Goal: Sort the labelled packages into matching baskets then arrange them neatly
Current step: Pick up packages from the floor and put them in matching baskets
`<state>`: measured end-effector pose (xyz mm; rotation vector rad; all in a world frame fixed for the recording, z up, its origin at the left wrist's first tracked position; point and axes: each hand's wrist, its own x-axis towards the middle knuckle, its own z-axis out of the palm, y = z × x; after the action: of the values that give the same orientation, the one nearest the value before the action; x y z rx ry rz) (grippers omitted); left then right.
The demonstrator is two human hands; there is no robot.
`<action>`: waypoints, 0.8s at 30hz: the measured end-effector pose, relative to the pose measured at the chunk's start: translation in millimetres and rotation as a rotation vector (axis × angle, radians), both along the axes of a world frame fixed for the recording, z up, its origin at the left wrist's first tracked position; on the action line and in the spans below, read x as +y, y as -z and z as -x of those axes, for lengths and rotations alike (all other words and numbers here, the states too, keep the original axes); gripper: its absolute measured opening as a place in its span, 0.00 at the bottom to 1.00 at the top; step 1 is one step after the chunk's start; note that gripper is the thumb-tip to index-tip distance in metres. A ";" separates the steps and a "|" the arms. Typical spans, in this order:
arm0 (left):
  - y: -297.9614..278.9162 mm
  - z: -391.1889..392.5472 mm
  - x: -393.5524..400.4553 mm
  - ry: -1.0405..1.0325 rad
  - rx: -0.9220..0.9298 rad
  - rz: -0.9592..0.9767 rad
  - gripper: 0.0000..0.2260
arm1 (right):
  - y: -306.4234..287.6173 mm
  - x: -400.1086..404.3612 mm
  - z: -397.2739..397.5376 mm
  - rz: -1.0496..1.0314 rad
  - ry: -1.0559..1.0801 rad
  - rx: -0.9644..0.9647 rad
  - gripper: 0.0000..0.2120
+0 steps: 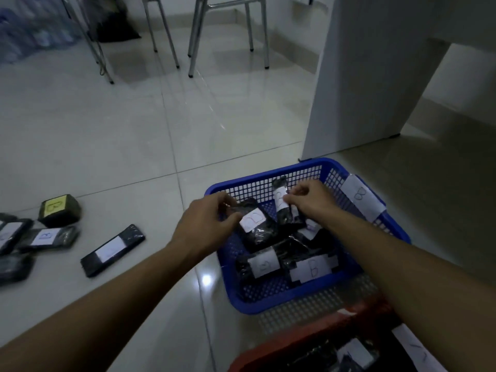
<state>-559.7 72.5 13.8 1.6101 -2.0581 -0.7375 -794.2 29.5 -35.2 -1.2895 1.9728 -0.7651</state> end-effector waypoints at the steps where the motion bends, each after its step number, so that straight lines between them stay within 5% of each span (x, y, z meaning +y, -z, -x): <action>1: -2.1 -13.8 3.0 -0.007 -0.026 0.017 0.09 | 1.8 2.5 -1.1 0.022 -0.002 0.016 0.06; 7: -14.1 -89.3 25.7 -0.076 -0.059 0.023 0.10 | -20.9 27.1 -54.5 0.227 -0.095 0.394 0.15; 14: -38.2 -203.8 57.3 -0.151 -0.089 0.041 0.08 | -69.7 56.5 -222.7 0.324 -0.587 0.241 0.12; 24: -15.3 -469.4 188.4 -0.450 -0.279 -0.045 0.07 | -76.8 98.5 -466.4 0.337 -0.905 0.264 0.08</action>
<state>-90.3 260.9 29.1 2.2004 -1.7519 -0.4191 -327.8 128.0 41.6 -2.3228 1.2083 -0.4774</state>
